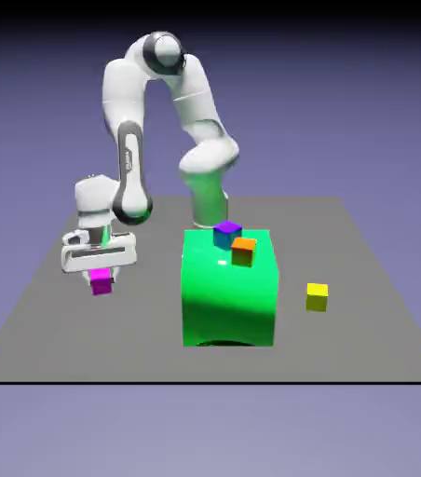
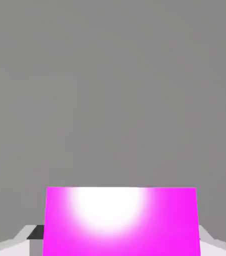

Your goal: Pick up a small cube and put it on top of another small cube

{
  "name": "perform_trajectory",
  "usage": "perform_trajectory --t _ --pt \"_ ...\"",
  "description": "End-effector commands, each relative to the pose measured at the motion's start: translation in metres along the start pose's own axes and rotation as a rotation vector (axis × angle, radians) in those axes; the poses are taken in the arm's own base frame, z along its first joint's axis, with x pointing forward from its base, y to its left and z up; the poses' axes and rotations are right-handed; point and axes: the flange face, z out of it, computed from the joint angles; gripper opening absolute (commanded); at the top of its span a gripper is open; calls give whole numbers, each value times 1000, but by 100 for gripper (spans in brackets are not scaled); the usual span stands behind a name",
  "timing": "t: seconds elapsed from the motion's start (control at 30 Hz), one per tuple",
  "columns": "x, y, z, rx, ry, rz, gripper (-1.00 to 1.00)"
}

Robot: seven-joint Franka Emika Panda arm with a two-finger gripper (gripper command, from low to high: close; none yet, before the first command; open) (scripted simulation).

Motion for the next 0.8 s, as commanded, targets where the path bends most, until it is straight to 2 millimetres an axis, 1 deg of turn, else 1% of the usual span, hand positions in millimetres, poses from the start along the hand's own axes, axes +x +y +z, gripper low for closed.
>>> perform_trajectory --t 0.0,0.13,0.17,0.33,0.37,0.53,0.63,0.77 --pt "0 0 -3 -2 -2 0 -100" --pt "-4 -1 -13 -9 -20 -1 -100" --pt "-1 -3 -15 -7 -23 -1 -100" --pt "52 -42 -27 42 2 5 -100" --pt "62 -52 -30 53 7 6 -100" --pt "88 -117 -34 179 -35 -120 -100" --pt "99 -158 -43 246 -60 -200 -100" --pt "109 -212 -62 321 -92 -312 -100"
